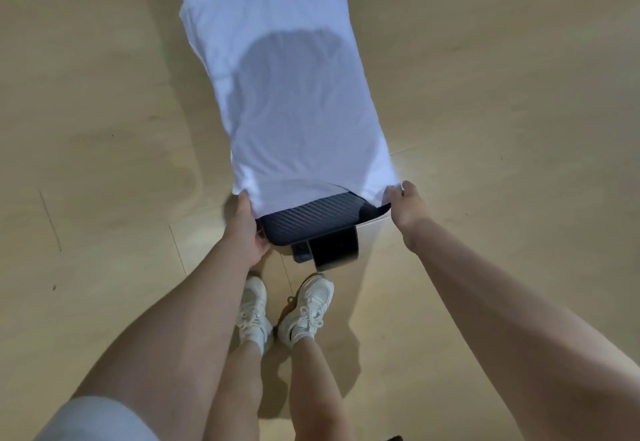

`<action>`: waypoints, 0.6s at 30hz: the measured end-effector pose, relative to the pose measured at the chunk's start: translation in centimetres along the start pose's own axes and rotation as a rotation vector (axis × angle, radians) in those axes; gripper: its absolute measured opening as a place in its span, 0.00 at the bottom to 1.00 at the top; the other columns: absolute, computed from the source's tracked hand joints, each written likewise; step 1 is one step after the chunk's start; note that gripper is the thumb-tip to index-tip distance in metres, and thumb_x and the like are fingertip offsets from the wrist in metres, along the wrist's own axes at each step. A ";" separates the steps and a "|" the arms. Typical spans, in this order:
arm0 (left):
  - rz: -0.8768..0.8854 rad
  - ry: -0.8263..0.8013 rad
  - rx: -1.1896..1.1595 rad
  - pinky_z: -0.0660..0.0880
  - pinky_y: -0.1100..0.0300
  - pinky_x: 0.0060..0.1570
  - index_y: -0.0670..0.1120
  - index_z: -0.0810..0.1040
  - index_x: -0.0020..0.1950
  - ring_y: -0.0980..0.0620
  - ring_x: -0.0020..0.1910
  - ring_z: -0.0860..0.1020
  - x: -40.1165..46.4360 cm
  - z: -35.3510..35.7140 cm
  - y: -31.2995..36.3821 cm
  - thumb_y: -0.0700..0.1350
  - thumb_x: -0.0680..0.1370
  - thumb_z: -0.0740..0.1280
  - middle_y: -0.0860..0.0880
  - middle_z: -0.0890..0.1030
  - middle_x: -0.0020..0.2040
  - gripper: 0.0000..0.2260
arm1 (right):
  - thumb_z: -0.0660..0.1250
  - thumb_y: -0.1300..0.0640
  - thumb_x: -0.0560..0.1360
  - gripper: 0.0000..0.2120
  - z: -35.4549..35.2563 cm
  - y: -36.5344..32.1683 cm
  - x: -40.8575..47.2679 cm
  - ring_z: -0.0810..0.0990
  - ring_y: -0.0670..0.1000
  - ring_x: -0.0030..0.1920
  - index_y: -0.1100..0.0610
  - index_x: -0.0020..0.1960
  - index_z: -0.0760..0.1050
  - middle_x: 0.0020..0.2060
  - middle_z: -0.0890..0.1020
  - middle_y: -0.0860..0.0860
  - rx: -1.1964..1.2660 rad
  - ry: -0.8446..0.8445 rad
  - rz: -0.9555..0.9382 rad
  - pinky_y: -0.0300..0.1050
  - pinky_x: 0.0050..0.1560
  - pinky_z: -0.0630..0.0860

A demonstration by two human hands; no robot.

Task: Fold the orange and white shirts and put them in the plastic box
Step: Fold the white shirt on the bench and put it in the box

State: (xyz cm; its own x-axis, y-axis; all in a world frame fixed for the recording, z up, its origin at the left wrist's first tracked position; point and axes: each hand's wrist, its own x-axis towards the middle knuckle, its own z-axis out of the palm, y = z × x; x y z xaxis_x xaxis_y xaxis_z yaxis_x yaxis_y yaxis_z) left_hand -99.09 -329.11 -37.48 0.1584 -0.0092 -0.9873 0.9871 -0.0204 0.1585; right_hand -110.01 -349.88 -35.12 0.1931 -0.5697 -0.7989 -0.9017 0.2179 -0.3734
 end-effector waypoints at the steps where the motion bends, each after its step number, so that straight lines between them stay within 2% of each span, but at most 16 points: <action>1: 0.012 -0.040 -0.053 0.75 0.52 0.59 0.49 0.75 0.57 0.51 0.49 0.78 0.4 -0.1 -0.1 0.63 0.78 0.55 0.50 0.80 0.51 0.21 | 0.52 0.55 0.78 0.08 0.3 0.1 0.6 0.67 0.51 0.38 0.57 0.47 0.67 0.40 0.69 0.50 0.036 0.012 0.034 0.43 0.38 0.63; 2: 0.021 -0.075 -0.096 0.75 0.52 0.58 0.49 0.75 0.57 0.50 0.49 0.79 0.8 -0.3 -0.3 0.63 0.78 0.55 0.50 0.80 0.51 0.21 | 0.53 0.55 0.76 0.08 0.5 0.2 1.2 0.64 0.50 0.35 0.56 0.41 0.65 0.36 0.66 0.50 0.086 0.016 0.071 0.42 0.35 0.61; 3: 0.034 -0.108 -0.120 0.75 0.51 0.57 0.49 0.76 0.57 0.50 0.50 0.79 1.2 -0.6 -0.4 0.63 0.77 0.56 0.50 0.81 0.51 0.21 | 0.54 0.53 0.76 0.08 0.7 0.3 1.6 0.64 0.50 0.34 0.56 0.39 0.64 0.36 0.67 0.49 0.142 0.011 0.111 0.42 0.37 0.63; 6: 0.115 -0.130 -0.200 0.75 0.53 0.56 0.50 0.76 0.58 0.52 0.48 0.80 1.7 -1.3 -0.5 0.58 0.78 0.59 0.52 0.82 0.50 0.17 | 0.60 0.49 0.76 0.08 0.8 0.8 2.5 0.74 0.49 0.43 0.53 0.46 0.73 0.44 0.76 0.48 0.413 -0.053 0.174 0.42 0.51 0.73; 8: 0.181 -0.089 -0.224 0.75 0.58 0.52 0.48 0.77 0.53 0.55 0.42 0.79 1.7 -1.7 -0.6 0.53 0.79 0.62 0.52 0.82 0.45 0.11 | 0.63 0.51 0.76 0.10 0.7 1.1 2.7 0.77 0.47 0.49 0.53 0.55 0.74 0.49 0.79 0.47 0.515 -0.065 0.159 0.43 0.57 0.74; 9: 0.220 -0.059 -0.217 0.74 0.61 0.49 0.48 0.77 0.50 0.55 0.39 0.78 1.6 -1.7 -0.5 0.51 0.79 0.62 0.52 0.81 0.43 0.09 | 0.64 0.53 0.76 0.09 0.5 1.2 2.7 0.77 0.47 0.50 0.53 0.55 0.74 0.49 0.79 0.47 0.523 -0.049 0.130 0.43 0.59 0.73; 10: 0.259 -0.028 -0.198 0.72 0.62 0.45 0.48 0.76 0.48 0.56 0.37 0.76 1.4 -1.8 -0.3 0.50 0.79 0.62 0.52 0.79 0.42 0.07 | 0.64 0.55 0.76 0.04 0.4 1.2 2.7 0.77 0.46 0.49 0.52 0.50 0.75 0.47 0.79 0.46 0.527 -0.033 0.096 0.44 0.60 0.72; 11: 0.299 0.002 -0.167 0.70 0.63 0.41 0.48 0.75 0.47 0.56 0.35 0.74 1.3 -2.0 -0.2 0.49 0.79 0.62 0.52 0.78 0.40 0.06 | 0.65 0.56 0.76 0.02 0.2 0.9 2.5 0.76 0.46 0.48 0.51 0.45 0.74 0.45 0.79 0.46 0.544 -0.016 0.073 0.43 0.60 0.71; 12: 0.336 0.019 -0.154 0.68 0.63 0.37 0.48 0.74 0.45 0.55 0.33 0.73 1.1 -2.2 0.0 0.48 0.80 0.61 0.52 0.77 0.38 0.06 | 0.65 0.57 0.76 0.04 0.1 0.6 2.1 0.76 0.46 0.49 0.50 0.42 0.73 0.43 0.79 0.45 0.564 -0.003 0.053 0.42 0.59 0.70; 14: 0.377 0.016 -0.181 0.68 0.63 0.36 0.47 0.74 0.42 0.54 0.32 0.74 0.3 -2.6 0.3 0.46 0.79 0.62 0.52 0.78 0.35 0.07 | 0.66 0.58 0.75 0.05 -0.3 -0.1 1.5 0.76 0.46 0.49 0.51 0.42 0.73 0.42 0.79 0.44 0.672 0.024 0.035 0.39 0.57 0.71; 16: 0.379 -0.017 -0.223 0.75 0.66 0.40 0.47 0.74 0.45 0.54 0.39 0.79 -0.8 -2.8 0.5 0.45 0.79 0.63 0.51 0.81 0.41 0.04 | 0.65 0.61 0.75 0.05 -0.7 -0.5 0.7 0.78 0.47 0.45 0.53 0.43 0.72 0.42 0.79 0.47 0.822 0.038 0.035 0.40 0.55 0.75; 18: 0.361 -0.018 -0.251 0.78 0.67 0.41 0.47 0.74 0.47 0.55 0.44 0.81 -2.2 -2.8 0.5 0.44 0.78 0.64 0.51 0.82 0.46 0.02 | 0.63 0.64 0.74 0.03 -1.1 -0.6 -0.3 0.80 0.48 0.41 0.57 0.46 0.72 0.42 0.80 0.50 0.957 0.055 0.055 0.39 0.48 0.79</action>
State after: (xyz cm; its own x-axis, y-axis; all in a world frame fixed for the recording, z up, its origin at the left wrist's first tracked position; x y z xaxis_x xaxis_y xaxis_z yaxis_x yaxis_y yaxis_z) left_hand -98.86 -326.32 -35.26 0.4957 0.0108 -0.8684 0.8438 0.2310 0.4845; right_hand -109.91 -350.71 -34.18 0.1197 -0.5700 -0.8129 -0.2067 0.7865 -0.5820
